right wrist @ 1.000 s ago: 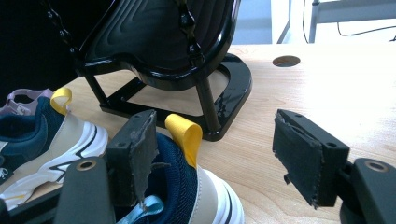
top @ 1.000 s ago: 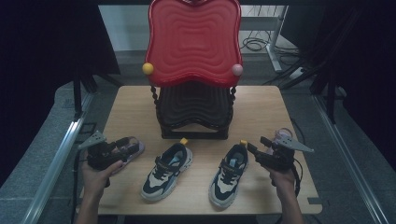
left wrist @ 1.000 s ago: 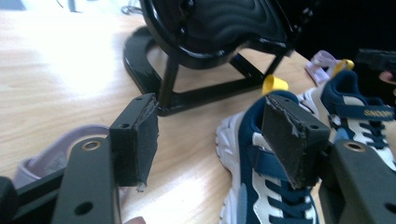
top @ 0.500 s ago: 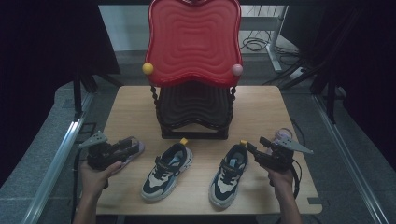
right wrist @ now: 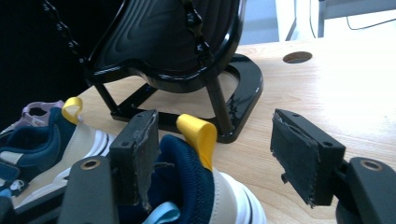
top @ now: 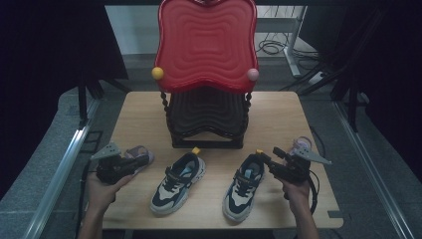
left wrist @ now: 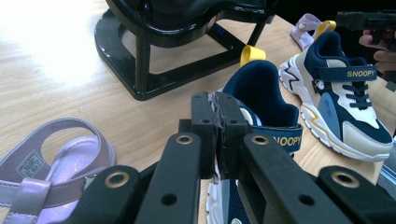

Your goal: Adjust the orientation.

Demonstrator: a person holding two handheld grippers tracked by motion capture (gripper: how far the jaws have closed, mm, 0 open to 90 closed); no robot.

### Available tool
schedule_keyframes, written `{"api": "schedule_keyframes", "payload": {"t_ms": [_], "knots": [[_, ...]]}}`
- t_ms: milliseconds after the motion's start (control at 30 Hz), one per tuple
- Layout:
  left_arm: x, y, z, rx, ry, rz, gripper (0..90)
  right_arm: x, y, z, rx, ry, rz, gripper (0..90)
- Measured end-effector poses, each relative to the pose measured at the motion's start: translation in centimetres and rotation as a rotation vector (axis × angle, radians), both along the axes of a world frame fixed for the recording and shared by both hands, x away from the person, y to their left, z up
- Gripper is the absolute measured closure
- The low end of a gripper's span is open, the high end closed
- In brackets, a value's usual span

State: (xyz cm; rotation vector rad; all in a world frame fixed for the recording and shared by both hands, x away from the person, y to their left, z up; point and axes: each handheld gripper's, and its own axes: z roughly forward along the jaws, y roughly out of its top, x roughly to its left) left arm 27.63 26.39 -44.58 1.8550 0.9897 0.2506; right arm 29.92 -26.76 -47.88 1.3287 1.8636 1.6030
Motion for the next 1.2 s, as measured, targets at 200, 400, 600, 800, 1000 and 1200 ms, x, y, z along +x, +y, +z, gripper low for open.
{"api": "schedule_keyframes", "payload": {"t_ms": [200, 400, 600, 800, 1000, 1200], "knots": [[0.2, 0.0, -0.4, 0.017, 0.029, -0.011, 88.7, 0.0, 0.2, 0.0, 0.004, 0.006, 0.005, 33.3], [0.5, -0.1, -1.1, 0.061, 0.054, -0.006, 89.1, -0.1, 0.2, 0.0, 0.010, 0.006, -0.004, 33.3], [0.2, 0.2, -1.7, 0.101, 0.087, 0.018, 89.5, -0.2, 0.2, 0.0, 0.002, 0.008, -0.011, 33.4], [-0.1, 1.1, -2.4, 0.097, 0.124, 0.030, 88.9, -0.3, 0.2, -0.1, -0.008, 0.006, -0.019, 33.3], [-0.6, 1.9, -3.2, 0.109, 0.154, 0.038, 90.0, -0.2, -0.1, -0.1, -0.007, 0.006, -0.032, 33.4], [-0.6, 2.6, -3.6, 0.152, 0.174, 0.062, 90.0, -0.3, 0.0, -0.1, -0.015, 0.007, -0.035, 33.4]]}}
